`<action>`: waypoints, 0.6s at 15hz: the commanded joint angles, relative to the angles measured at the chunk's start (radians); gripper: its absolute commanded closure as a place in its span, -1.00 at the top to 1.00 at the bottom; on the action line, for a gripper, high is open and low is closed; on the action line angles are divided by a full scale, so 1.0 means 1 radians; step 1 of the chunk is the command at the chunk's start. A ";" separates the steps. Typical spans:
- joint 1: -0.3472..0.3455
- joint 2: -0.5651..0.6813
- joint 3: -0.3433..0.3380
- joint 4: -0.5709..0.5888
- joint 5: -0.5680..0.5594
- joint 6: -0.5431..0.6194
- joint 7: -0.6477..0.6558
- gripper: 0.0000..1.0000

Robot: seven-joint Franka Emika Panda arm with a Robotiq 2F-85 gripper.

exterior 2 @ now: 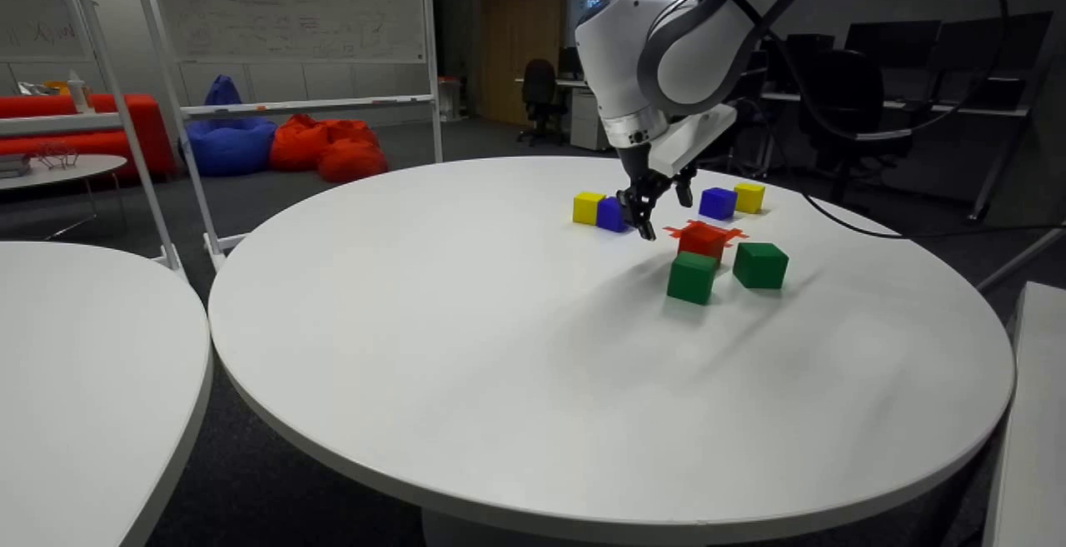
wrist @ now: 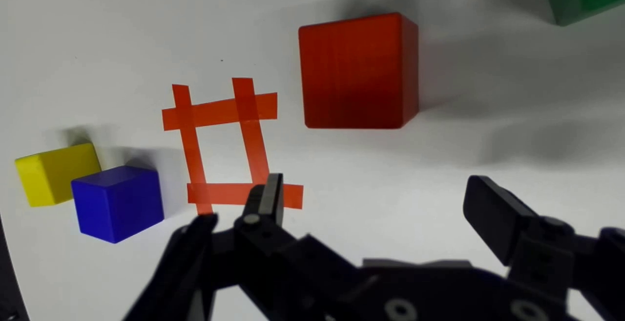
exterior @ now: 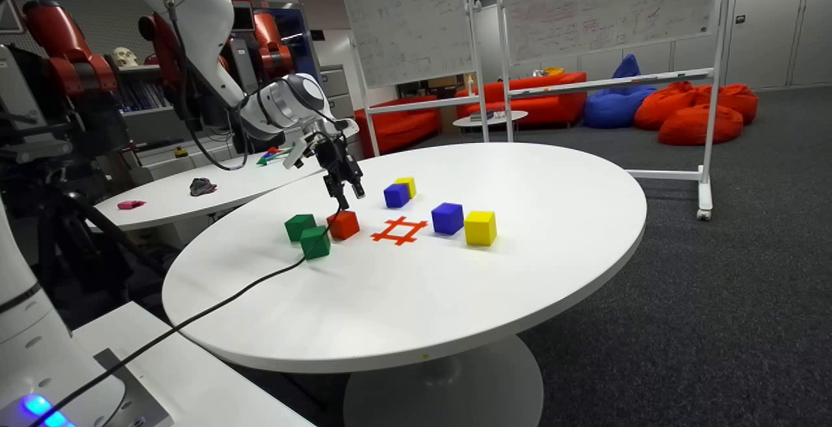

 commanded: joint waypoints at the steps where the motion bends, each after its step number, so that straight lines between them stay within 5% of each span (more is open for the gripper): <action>1: -0.016 -0.004 -0.008 -0.044 -0.006 0.023 0.012 1.00; 9: -0.023 0.018 -0.013 -0.033 -0.001 -0.003 0.001 1.00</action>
